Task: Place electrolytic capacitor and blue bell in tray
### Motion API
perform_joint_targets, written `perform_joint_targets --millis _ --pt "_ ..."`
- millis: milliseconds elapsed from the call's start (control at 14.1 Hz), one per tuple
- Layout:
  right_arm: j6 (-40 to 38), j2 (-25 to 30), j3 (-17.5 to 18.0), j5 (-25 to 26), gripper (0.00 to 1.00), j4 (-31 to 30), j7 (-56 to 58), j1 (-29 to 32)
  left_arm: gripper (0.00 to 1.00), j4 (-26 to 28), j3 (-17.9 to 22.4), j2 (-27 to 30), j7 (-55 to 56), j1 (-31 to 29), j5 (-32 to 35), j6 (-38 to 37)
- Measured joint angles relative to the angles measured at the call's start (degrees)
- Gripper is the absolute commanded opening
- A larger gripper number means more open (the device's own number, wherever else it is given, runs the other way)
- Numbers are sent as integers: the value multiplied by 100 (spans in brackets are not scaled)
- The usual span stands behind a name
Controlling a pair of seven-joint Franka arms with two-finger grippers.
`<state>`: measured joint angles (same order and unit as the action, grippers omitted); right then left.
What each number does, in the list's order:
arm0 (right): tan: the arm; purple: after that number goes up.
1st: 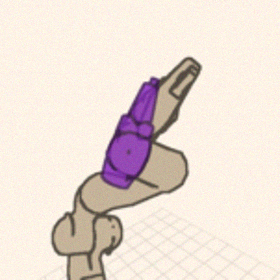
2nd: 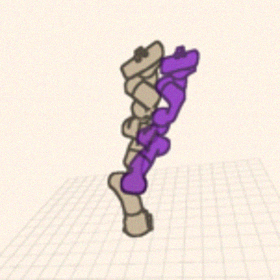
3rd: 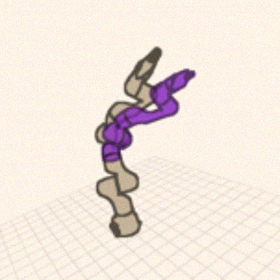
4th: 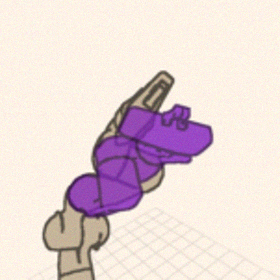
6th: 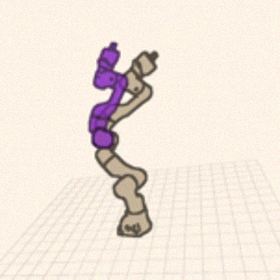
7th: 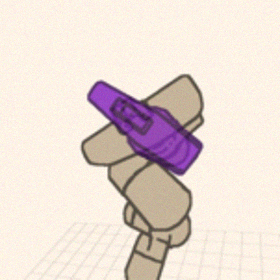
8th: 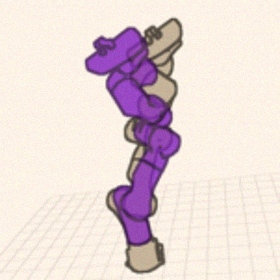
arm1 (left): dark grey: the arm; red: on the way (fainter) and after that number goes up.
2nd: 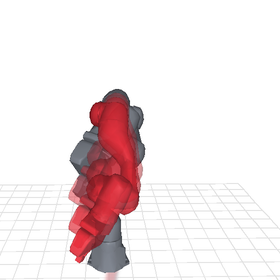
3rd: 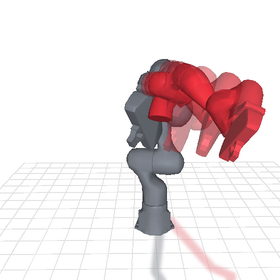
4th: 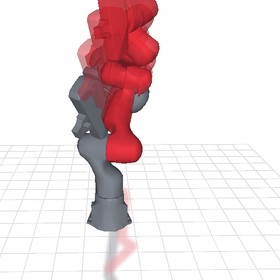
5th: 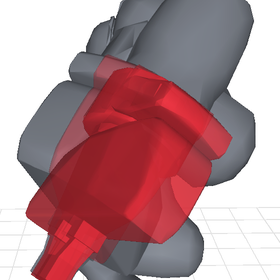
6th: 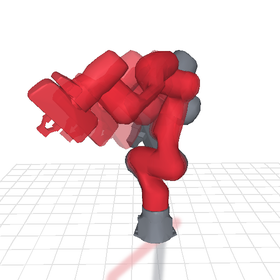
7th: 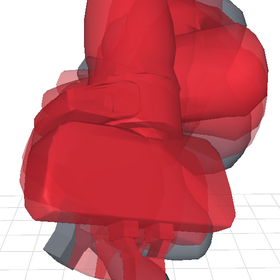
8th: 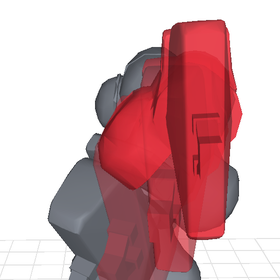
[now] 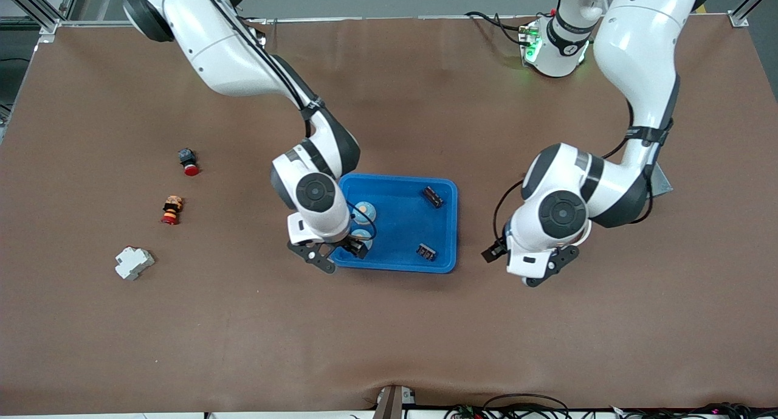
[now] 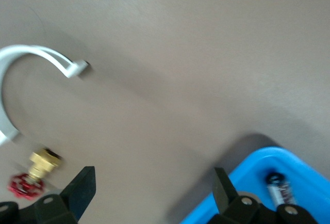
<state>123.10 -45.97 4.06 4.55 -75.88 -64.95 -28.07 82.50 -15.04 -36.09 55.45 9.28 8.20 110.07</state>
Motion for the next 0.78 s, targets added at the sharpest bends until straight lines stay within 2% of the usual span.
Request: perform_joint_targets --millis 495,778 --pt "-631 636 88 -41 100 109 1855 911 100 1384 -93 1078 -2496 -804 -26 -20" --pt "-855 806 91 -48 100 110 2954 1524 100 2033 -114 1686 -3719 -1439 -286 -20"
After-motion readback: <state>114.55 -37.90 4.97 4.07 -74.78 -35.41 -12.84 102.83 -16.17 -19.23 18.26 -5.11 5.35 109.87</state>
